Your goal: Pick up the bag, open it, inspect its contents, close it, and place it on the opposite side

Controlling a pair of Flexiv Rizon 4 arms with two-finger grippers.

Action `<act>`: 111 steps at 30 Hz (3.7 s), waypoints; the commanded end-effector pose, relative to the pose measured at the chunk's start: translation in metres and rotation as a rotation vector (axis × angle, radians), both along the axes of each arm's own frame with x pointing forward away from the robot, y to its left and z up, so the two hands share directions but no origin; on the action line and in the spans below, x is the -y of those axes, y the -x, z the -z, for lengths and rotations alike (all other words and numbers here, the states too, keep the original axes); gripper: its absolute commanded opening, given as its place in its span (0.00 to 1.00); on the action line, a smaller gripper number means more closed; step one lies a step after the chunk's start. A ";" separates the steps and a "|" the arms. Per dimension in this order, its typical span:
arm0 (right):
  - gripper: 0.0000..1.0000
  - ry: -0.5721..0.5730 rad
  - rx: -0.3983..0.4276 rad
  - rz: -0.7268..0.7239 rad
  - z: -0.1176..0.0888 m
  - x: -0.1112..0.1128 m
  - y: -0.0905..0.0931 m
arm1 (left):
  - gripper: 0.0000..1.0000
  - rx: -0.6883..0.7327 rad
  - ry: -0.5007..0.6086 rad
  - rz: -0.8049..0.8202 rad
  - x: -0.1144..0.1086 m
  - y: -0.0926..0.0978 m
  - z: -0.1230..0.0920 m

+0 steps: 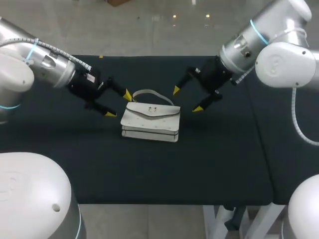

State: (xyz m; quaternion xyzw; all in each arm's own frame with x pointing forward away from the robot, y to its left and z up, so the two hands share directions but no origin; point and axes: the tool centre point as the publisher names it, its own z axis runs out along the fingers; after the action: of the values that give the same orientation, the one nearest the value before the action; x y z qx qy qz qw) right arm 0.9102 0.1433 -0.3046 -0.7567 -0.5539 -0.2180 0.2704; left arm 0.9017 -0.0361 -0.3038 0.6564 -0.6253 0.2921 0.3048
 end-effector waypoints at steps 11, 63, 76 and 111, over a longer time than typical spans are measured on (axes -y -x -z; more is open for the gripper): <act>1.00 -0.232 0.107 -0.013 0.019 -0.002 -0.001 | 1.00 0.021 0.049 0.074 0.002 -0.018 0.013; 0.56 -0.388 0.016 -0.048 0.080 -0.023 -0.011 | 0.42 -0.049 0.284 0.201 0.023 -0.044 0.062; 0.00 -0.405 0.036 -0.007 0.076 -0.021 -0.007 | 0.00 -0.046 0.265 0.183 0.025 -0.038 0.065; 1.00 -0.365 0.084 0.044 0.057 -0.004 0.002 | 0.98 0.016 0.236 0.181 0.011 -0.013 0.041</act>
State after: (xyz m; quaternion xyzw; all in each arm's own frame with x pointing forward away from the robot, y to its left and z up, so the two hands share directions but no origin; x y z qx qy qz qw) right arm 0.9161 0.1540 -0.3721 -0.6896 -0.4999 -0.3542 0.3861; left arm 0.9257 -0.0535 -0.3545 0.5495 -0.6465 0.3355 0.4094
